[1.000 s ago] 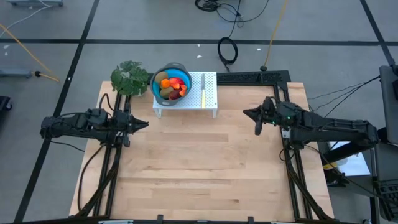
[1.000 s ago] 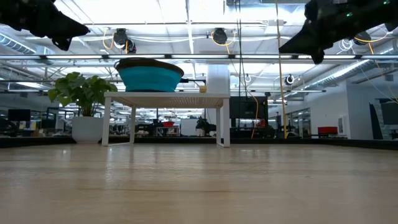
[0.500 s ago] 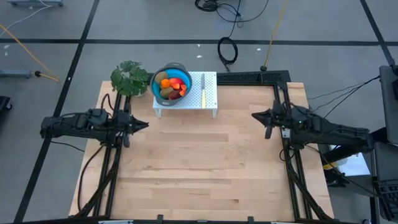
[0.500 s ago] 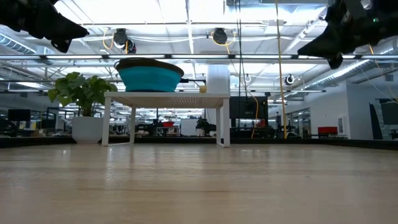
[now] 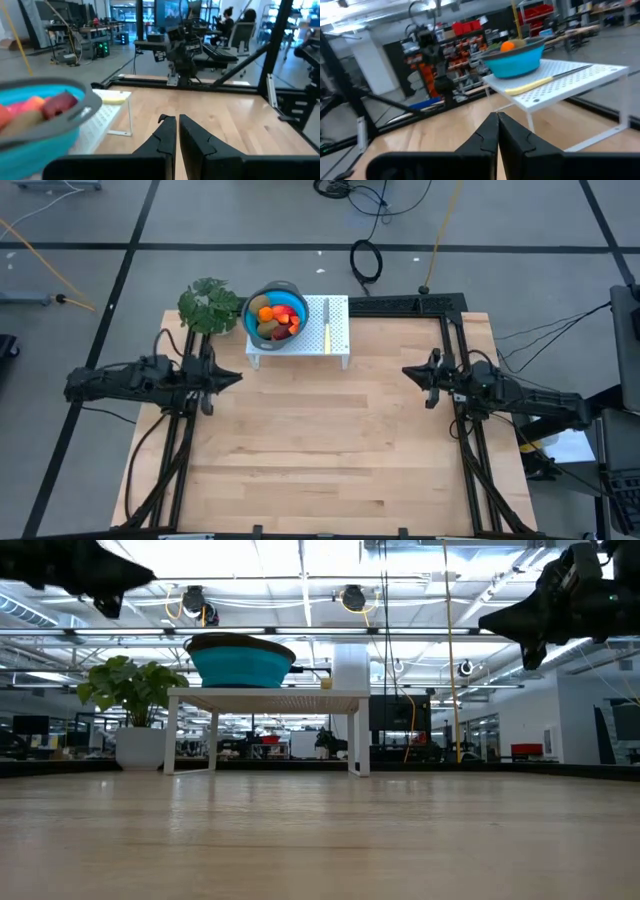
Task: Pick & Place Fruit
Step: Return to Home Position
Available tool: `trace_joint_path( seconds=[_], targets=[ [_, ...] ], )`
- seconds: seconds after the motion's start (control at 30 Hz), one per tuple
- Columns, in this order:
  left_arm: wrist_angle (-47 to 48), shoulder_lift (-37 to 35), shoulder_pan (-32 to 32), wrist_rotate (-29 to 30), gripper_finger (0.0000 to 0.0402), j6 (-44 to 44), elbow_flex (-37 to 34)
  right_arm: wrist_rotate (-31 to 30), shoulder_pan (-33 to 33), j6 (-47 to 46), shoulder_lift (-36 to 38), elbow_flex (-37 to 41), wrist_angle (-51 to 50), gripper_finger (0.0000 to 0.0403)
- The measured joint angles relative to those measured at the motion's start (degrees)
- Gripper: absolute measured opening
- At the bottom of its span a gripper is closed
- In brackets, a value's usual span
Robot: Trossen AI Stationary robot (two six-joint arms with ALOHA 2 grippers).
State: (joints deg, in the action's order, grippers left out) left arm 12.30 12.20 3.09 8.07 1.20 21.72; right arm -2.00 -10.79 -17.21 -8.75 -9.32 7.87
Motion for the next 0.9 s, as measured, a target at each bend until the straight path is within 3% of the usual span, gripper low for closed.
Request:
trace_joint_path(
  seconds=[0.23, 0.53, 0.7, 0.9],
  targets=[
    [-15.5, 0.9, -0.1, 1.2, 0.0019, 1.5, -11.0, -4.0, 0.0, 0.8, 3.9, 0.0, -3.4, 0.0001],
    [-12.3, -0.9, -3.8, 2.8, 0.0019, -0.1, -11.2, -4.0, 0.0, 0.8, 7.7, 0.0, -11.0, 0.0001],
    [-7.6, -2.3, -5.6, -0.8, 0.0019, 2.8, -11.3, -4.0, 0.0, 0.8, 8.6, 0.0, -11.2, 0.0001],
    [-6.4, -5.6, -5.8, -11.2, 0.0019, 1.6, -11.3, -4.0, 0.0, 0.4, 8.6, 0.0, -11.5, 0.0001]
  ],
)
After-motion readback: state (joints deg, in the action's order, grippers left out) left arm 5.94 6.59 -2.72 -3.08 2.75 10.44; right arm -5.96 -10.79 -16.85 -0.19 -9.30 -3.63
